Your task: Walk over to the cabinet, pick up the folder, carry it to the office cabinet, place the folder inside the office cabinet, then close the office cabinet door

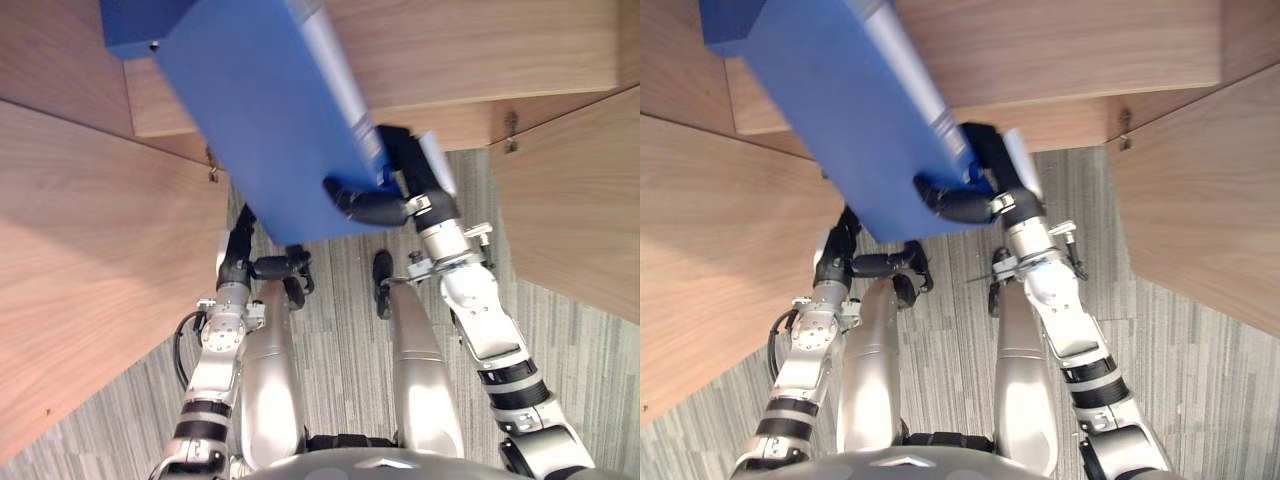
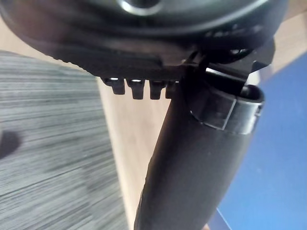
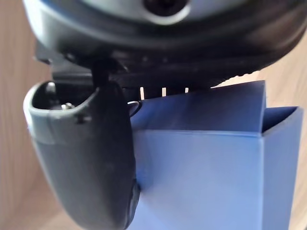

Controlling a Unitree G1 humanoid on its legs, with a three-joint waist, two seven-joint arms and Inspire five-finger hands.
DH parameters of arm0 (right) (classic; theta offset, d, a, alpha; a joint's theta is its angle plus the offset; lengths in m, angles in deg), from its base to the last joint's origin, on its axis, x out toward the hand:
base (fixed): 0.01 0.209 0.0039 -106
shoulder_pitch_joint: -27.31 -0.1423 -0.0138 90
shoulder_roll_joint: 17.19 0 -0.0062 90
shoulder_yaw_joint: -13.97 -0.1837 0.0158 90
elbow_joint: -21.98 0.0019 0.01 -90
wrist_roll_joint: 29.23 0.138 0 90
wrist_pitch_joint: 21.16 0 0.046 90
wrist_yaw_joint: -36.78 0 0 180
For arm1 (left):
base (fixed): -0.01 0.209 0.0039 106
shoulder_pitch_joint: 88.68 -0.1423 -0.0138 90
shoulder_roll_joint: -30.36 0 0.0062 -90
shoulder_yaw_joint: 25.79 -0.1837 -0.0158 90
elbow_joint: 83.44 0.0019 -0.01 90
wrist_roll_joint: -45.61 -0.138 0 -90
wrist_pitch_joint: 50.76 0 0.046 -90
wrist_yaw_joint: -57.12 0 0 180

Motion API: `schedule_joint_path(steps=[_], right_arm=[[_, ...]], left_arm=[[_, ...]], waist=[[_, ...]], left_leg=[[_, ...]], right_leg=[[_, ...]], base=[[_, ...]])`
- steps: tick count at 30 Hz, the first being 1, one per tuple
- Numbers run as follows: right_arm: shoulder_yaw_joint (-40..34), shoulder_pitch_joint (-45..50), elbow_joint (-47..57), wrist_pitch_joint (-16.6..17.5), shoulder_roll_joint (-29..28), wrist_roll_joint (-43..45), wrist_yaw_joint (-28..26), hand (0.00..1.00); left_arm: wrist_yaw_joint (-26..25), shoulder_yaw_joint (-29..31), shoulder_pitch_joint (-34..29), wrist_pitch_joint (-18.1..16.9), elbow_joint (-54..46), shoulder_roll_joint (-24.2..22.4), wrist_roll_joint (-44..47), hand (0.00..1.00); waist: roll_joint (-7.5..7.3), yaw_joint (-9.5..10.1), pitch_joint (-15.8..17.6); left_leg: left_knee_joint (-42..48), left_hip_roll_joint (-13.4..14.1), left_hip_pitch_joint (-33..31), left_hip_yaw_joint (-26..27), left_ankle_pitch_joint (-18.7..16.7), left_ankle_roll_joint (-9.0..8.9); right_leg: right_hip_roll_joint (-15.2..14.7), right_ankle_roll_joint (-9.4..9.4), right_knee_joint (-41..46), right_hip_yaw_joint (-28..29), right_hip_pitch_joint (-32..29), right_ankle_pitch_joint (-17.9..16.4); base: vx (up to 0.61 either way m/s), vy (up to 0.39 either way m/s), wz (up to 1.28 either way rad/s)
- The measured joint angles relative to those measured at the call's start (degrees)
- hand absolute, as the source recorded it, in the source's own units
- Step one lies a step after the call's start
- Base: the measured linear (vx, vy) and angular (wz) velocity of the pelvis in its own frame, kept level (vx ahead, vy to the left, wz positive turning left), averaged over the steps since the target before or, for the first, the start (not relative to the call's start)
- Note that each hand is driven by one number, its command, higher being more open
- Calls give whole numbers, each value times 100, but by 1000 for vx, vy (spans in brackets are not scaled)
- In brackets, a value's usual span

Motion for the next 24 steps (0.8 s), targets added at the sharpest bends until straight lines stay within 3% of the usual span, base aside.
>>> schedule_joint_path(steps=[3, 10, 17, 24], right_arm=[[-668, -93, -2, 3, -353, 769, 358, 0], [-1567, -281, -11, 237, -548, 2525, 770, 0], [-1869, -1114, -83, 661, -518, 3700, 859, 0], [-2035, -2118, -526, 832, -239, 4618, 1024, 0]], left_arm=[[-1, 284, -38, -8, -364, -3, 141, 100], [38, 498, -244, 11, -851, -64, 337, 100], [80, 496, -339, 8, -1468, -208, 428, 100], [89, 436, -670, 8, -1756, -209, 663, 100]], waist=[[10, 66, 26], [22, 79, 83], [22, 107, 83], [24, 213, 84]], left_leg=[[176, -56, -327, -70, -28, -21], [516, -39, -779, -163, -125, -39], [734, 32, -1074, -224, -154, -68], [765, 32, -1239, -283, -103, -43]], right_leg=[[-71, -13, 294, -35, -335, -135], [-87, -21, 671, -75, -752, -289], [-43, -32, 885, -96, -1044, -297], [-52, -35, 923, -156, -1177, -295]], base=[[-16, -12, 21], [-5, 13, 4], [-44, 41, -2], [-36, 50, 2]])
